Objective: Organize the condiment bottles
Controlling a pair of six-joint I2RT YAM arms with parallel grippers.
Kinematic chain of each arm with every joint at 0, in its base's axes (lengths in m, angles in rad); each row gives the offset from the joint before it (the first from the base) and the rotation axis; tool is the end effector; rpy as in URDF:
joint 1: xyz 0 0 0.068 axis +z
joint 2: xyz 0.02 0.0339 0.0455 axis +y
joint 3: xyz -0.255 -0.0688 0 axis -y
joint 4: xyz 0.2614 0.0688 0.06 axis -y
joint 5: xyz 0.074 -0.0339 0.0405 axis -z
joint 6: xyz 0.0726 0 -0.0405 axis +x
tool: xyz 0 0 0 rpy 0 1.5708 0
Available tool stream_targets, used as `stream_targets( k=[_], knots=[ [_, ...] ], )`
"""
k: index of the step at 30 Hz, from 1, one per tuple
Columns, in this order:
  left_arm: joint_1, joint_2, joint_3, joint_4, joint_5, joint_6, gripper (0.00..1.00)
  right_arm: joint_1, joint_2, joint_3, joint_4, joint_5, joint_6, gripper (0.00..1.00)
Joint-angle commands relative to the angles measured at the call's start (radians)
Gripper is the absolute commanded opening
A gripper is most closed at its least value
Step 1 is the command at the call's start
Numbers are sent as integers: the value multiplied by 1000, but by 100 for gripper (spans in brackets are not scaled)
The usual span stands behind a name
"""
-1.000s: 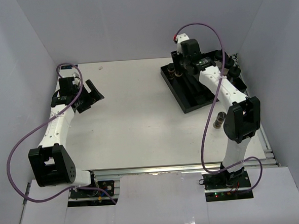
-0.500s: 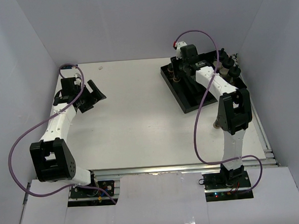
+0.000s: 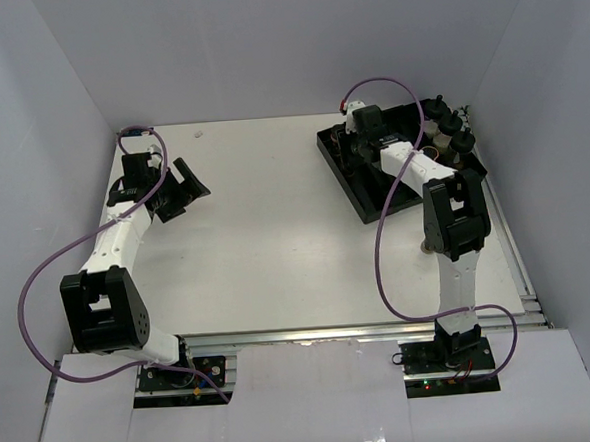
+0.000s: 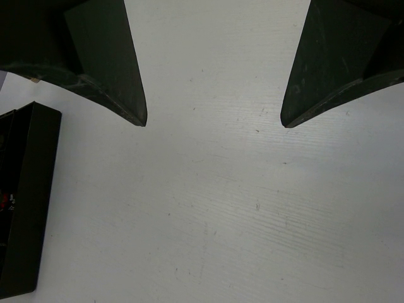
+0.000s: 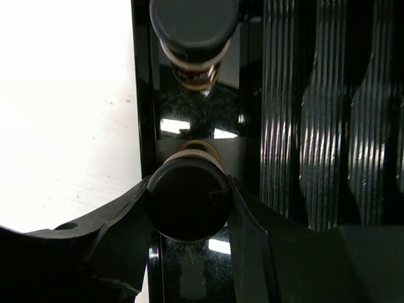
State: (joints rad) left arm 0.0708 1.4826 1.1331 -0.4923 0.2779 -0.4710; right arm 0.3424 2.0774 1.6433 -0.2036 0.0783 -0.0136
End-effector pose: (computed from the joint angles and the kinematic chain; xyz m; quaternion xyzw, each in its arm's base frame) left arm 0.3600 0.0056 0.2271 -0.2000 0.9048 -0.1970 0.3203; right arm 0.4952 0.1705 0.1938 -0.1407 0.8815 0.0391 0.4491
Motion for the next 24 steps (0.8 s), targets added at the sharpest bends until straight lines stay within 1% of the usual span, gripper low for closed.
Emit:
stream_targets(
  k=[1, 2, 4, 6, 10, 13, 17, 22, 24],
  knots=[
    [6, -17, -13, 24, 17, 6, 98, -2, -1, -17, 77, -5, 6, 24],
    [6, -18, -16, 24, 17, 6, 98, -2, 0, -22, 82, -2, 6, 26],
    [6, -19, -15, 23, 15, 8, 98, -2, -2, -31, 89, 3, 6, 34],
    [6, -20, -11, 19, 15, 9, 98, -2, -4, -38, 91, 5, 6, 52],
    [6, -24, -12, 17, 18, 8, 98, -3, -14, -40, 84, 5, 6, 69],
    [6, -30, -9, 11, 20, 6, 98, -2, -29, -29, 68, 7, 6, 76],
    [6, -49, 6, -5, 41, 9, 98, -2, -63, 9, 3, 32, 6, 80],
    [6, -89, 11, -23, 47, 14, 98, 0, -179, 17, -51, 52, 6, 82],
    [4, -106, -1, -19, 59, 13, 98, 0, -229, 32, -124, 86, 44, 82]
  ],
)
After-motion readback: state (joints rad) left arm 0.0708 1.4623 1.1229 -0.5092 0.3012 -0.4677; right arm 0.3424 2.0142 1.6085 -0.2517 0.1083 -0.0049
